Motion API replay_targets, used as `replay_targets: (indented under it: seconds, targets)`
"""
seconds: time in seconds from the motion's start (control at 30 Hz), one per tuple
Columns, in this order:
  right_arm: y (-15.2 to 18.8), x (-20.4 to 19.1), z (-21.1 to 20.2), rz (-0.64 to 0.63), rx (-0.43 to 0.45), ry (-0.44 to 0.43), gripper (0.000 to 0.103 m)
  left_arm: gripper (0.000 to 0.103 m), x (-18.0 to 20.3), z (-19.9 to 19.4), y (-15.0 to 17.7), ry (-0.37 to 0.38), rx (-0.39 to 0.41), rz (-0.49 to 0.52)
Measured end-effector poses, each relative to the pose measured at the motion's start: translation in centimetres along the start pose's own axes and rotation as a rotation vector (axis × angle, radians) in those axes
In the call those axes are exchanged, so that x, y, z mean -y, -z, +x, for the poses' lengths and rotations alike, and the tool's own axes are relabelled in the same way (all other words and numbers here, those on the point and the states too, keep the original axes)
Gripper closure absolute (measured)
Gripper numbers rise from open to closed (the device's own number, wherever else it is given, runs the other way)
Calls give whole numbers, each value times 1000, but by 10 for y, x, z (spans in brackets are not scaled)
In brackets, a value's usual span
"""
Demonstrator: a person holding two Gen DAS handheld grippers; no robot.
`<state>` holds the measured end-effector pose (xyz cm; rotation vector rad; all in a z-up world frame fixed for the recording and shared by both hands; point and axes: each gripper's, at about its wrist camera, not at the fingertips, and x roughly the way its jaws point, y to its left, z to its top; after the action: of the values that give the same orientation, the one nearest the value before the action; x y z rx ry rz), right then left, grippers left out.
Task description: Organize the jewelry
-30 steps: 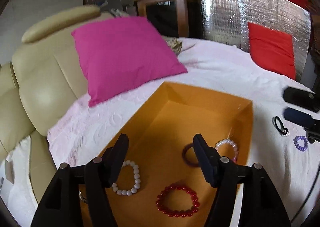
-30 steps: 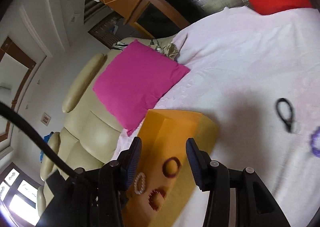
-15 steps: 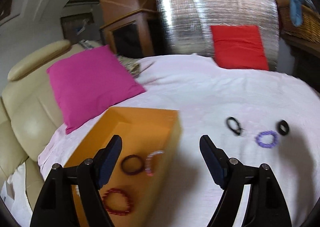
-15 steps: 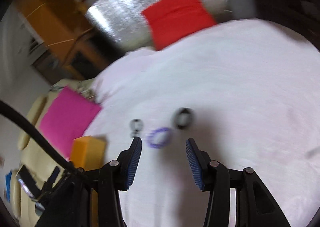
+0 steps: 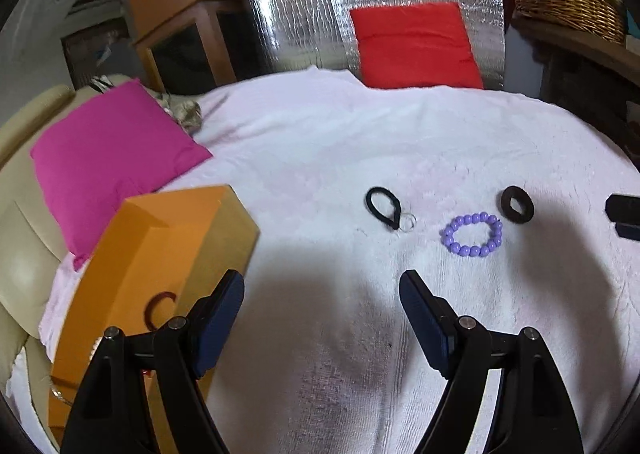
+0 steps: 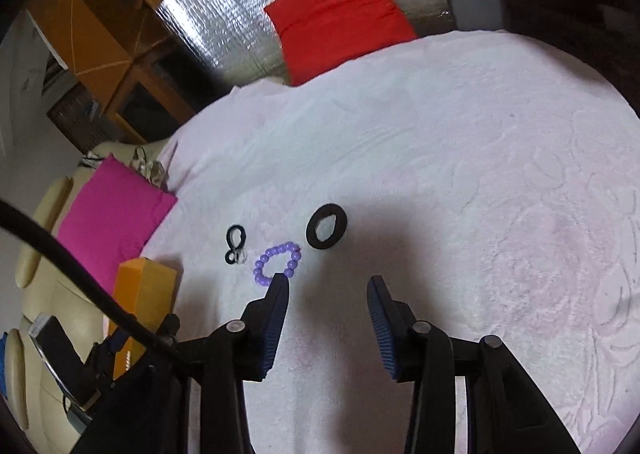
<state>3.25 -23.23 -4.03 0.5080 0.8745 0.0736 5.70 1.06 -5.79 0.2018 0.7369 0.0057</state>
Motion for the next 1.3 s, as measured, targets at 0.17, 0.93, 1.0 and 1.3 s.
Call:
replay_targets:
  seconds: [0.17,0.93,1.0,1.3]
  targets:
    - [-2,8,28,71,-53,-37,59,23,-5,19,-2,41,-47,-27]
    - [-38,21,81,139,-26,-34,69,23,51,45,-23,282,54,63]
    - [-40,21,84,142,-29,-41,69,23,56,51,-26,291,51,72]
    - [-41,10,105,126,-44,16,71,67,65,77,-24,384,-56,85]
